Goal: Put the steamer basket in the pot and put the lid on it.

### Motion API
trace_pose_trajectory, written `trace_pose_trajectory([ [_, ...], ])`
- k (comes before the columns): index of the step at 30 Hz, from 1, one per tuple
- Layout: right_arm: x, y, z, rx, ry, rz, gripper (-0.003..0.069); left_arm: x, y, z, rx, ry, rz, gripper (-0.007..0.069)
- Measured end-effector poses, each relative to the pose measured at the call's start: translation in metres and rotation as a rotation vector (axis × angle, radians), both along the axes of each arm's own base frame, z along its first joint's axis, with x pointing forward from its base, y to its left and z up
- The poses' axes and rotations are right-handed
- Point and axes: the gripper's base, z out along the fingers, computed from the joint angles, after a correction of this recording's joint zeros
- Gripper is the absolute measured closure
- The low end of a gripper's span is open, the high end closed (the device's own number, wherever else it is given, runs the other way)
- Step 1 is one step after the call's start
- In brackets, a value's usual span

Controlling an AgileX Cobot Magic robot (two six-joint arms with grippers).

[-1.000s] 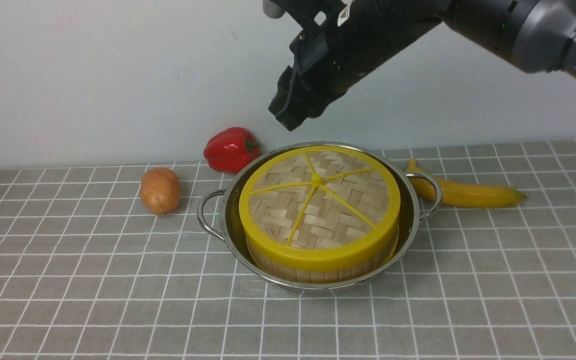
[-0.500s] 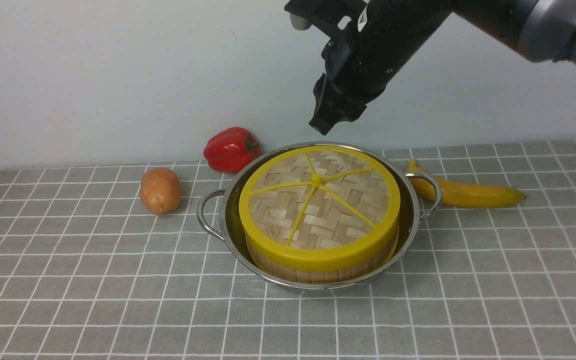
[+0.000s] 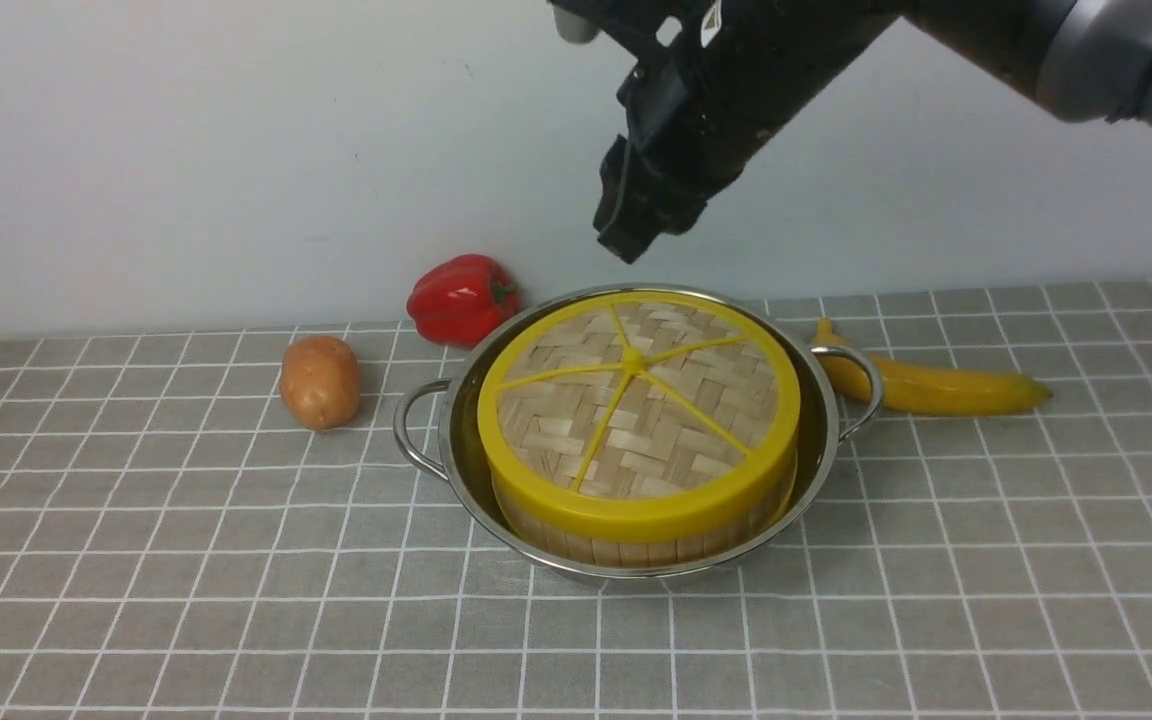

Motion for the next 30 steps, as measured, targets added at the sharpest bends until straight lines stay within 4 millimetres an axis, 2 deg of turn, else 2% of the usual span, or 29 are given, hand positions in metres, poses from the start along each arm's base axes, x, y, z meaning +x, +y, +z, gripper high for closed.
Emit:
trace_pose_trajectory([
  [11, 0.003, -0.007, 0.000, -0.046, -0.005, -0.083, 0.0454, 0.000, 0.000, 0.000, 0.000, 0.000, 0.000, 0.0382],
  [15, 0.000, -0.015, 0.013, -0.051, -0.039, -0.109, 0.0450, 0.000, 0.000, 0.000, 0.000, 0.000, 0.000, 0.0382],
  [20, -0.013, -0.022, 0.039, 0.047, -0.041, -0.132, 0.0447, 0.000, 0.000, 0.000, 0.000, 0.000, 0.000, 0.0382],
  [30, -0.022, -0.007, 0.050, 0.208, -0.023, -0.005, 0.0438, 0.000, 0.000, 0.000, 0.000, 0.000, 0.000, 0.0382],
])
